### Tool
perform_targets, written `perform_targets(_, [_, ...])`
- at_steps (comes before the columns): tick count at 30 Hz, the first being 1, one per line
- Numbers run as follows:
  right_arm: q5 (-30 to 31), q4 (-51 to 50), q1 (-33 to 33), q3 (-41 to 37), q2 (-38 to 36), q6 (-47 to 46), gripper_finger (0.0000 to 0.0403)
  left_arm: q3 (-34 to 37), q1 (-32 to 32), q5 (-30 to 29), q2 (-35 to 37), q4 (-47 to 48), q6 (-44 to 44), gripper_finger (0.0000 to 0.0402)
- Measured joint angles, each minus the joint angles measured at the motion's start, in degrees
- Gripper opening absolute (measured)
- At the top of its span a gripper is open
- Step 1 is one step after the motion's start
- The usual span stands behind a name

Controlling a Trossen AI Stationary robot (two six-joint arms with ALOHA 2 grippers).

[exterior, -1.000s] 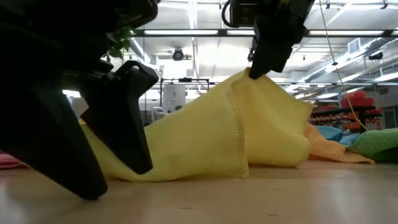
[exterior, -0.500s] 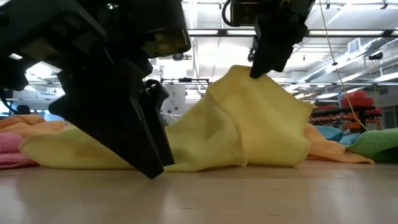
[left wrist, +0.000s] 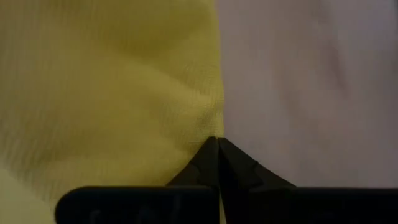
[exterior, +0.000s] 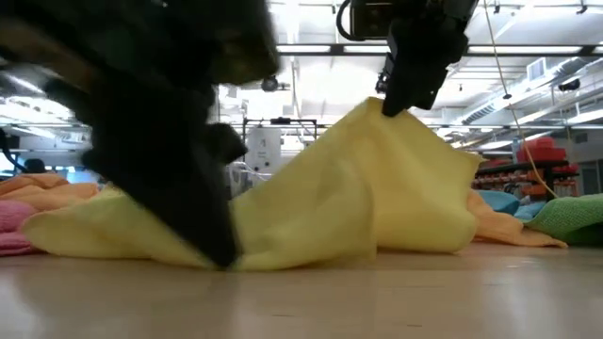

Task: Fold microfiber towels
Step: Fold the yellow microfiber cloth

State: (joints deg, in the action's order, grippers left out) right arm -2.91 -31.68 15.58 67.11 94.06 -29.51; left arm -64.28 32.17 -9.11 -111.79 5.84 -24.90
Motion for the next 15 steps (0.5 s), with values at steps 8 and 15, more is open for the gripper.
perform_targets(8, [-2.8, -0.1, 5.5, 0.1, -1.5, -5.6, 0.0, 0.4, 8.0, -7.2, 11.6, -3.0, 0.0, 0.0003])
perform_targets(15, [-3.6, 1.5, 14.6, 0.1, -1.6, -14.9, 0.0, 3.9, 16.2, -17.4, 15.3, -8.1, -14.0, 0.0002])
